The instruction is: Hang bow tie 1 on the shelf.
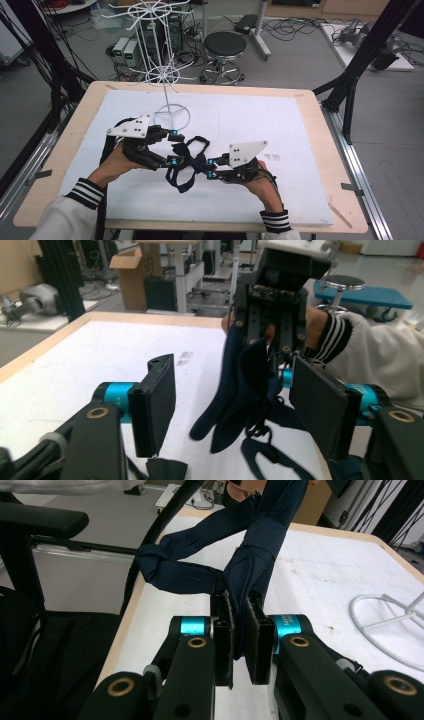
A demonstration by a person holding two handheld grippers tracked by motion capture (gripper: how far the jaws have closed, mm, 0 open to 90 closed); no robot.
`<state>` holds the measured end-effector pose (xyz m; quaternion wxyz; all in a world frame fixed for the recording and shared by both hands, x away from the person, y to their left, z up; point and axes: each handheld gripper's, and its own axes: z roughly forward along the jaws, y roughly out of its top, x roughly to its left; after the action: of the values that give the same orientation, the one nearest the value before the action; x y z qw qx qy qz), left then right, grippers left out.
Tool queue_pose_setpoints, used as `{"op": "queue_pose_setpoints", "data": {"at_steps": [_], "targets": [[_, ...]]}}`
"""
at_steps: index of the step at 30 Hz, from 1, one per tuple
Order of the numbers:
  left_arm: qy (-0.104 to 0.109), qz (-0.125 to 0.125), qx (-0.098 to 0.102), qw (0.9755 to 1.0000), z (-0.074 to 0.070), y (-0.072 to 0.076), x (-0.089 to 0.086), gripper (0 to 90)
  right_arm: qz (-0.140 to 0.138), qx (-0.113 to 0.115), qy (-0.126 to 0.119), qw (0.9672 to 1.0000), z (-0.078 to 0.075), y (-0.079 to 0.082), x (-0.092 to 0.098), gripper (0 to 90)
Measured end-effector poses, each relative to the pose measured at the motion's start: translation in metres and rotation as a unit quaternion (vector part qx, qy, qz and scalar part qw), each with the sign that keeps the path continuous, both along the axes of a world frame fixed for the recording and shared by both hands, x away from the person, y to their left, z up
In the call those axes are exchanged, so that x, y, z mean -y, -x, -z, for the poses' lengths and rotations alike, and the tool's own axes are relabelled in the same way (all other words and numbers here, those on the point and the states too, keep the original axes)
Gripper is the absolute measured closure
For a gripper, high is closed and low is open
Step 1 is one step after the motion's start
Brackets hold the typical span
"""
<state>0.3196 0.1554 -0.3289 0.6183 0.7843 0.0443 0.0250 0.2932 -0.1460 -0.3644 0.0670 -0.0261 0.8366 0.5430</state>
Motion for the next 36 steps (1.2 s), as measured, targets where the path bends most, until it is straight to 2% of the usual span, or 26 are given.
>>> {"op": "queue_pose_setpoints", "data": {"at_steps": [4,8,9,12,16,17,18,19,24,33,35,36], "targets": [[-0.006,0.003,-0.004,1.0000,0.0004,-0.0005,-0.0002,40.6,-0.003,0.004,0.001,1.0000,-0.0003,0.0003,0.0002,84.5],[-0.005,0.018,-0.009,0.9998,0.0001,0.0004,0.0002,50.6,-0.002,0.006,0.002,1.0000,-0.0001,0.0000,-0.0002,84.5],[-0.007,0.021,-0.010,0.9997,0.0001,0.0005,-0.0001,50.6,-0.002,0.006,0.002,1.0000,-0.0002,0.0001,-0.0003,84.5],[-0.009,0.019,-0.016,0.9997,-0.0003,-0.0003,-0.0016,59.7,-0.001,0.006,0.001,1.0000,-0.0002,0.0004,0.0001,84.5],[-0.011,0.014,-0.022,0.9996,-0.0010,0.0006,-0.0015,64.4,0.001,0.004,0.003,1.0000,-0.0001,0.0004,0.0002,84.5],[-0.013,0.017,-0.022,0.9995,-0.0011,0.0009,-0.0015,69.7,0.000,0.003,0.007,1.0000,0.0002,0.0003,0.0001,84.6],[-0.013,0.020,-0.021,0.9995,-0.0013,0.0010,-0.0017,69.7,0.000,0.003,0.007,1.0000,0.0002,0.0003,0.0001,84.6],[-0.010,0.019,-0.026,0.9994,-0.0014,0.0018,-0.0018,76.1,0.002,0.003,0.006,1.0000,0.0005,-0.0003,0.0004,84.6],[-0.011,0.018,-0.022,0.9995,-0.0017,0.0033,-0.0032,81.8,0.006,-0.001,0.002,1.0000,0.0010,-0.0007,0.0008,84.5],[-0.006,0.009,-0.017,0.9998,-0.0005,0.0043,-0.0027,82.8,0.013,-0.003,0.001,0.9999,0.0008,-0.0010,0.0017,84.1],[-0.004,0.003,-0.015,0.9999,-0.0007,0.0046,-0.0031,82.8,0.017,-0.003,0.001,0.9999,0.0008,-0.0010,0.0020,79.2],[-0.003,0.002,-0.014,0.9999,-0.0009,0.0043,-0.0038,82.9,0.024,-0.003,-0.002,0.9997,0.0009,-0.0008,0.0021,69.4]]}}
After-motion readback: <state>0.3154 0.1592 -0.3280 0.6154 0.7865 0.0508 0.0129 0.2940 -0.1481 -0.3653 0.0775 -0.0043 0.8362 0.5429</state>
